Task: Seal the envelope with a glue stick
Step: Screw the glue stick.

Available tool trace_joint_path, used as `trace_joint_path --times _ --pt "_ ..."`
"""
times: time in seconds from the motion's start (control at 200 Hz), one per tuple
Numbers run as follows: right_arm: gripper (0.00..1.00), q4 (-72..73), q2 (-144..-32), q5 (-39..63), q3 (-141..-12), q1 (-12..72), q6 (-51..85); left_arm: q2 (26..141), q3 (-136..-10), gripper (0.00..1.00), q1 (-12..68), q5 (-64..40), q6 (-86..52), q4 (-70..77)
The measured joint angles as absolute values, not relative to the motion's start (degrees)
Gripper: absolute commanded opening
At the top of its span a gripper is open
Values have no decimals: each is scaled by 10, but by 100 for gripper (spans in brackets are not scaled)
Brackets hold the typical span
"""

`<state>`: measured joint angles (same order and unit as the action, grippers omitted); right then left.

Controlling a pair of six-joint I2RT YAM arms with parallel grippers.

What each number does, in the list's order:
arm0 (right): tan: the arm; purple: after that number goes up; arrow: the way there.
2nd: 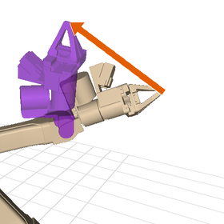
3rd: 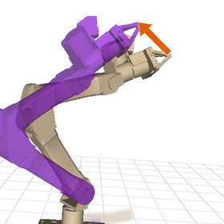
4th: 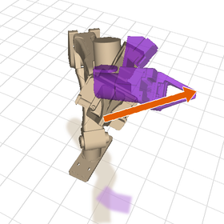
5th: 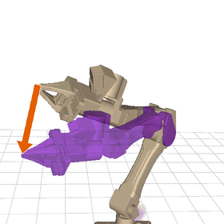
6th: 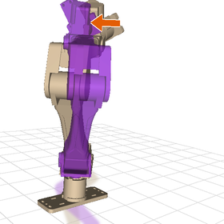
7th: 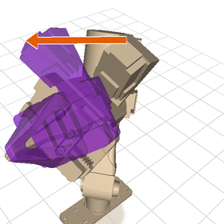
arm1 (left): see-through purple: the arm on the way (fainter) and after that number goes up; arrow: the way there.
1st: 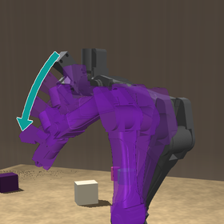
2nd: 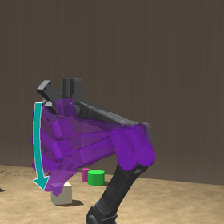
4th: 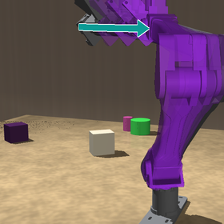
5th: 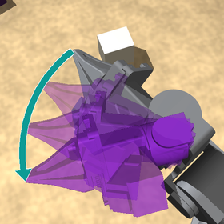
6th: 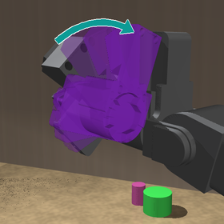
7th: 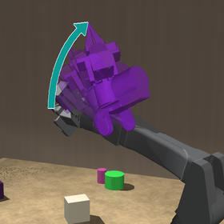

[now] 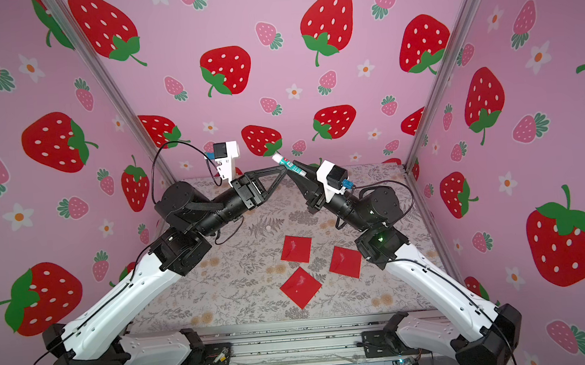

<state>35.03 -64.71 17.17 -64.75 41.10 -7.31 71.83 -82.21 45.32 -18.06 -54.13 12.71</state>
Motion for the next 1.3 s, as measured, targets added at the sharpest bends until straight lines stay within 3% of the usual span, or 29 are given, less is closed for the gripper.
trace_joint_path --times 0.685,0.94,1.086,1.296 --pt "0 366 -650 151 -648 456 -149 709 -811 29 460 -124 -506 138" --pt "0 367 -644 146 -640 460 -154 710 -811 11 463 -128 -509 148" --pt "31 365 -632 137 -631 464 -157 711 -811 10 465 -136 -507 149" --pt "31 354 -613 121 -620 467 -159 711 -811 10 467 -136 -502 152"
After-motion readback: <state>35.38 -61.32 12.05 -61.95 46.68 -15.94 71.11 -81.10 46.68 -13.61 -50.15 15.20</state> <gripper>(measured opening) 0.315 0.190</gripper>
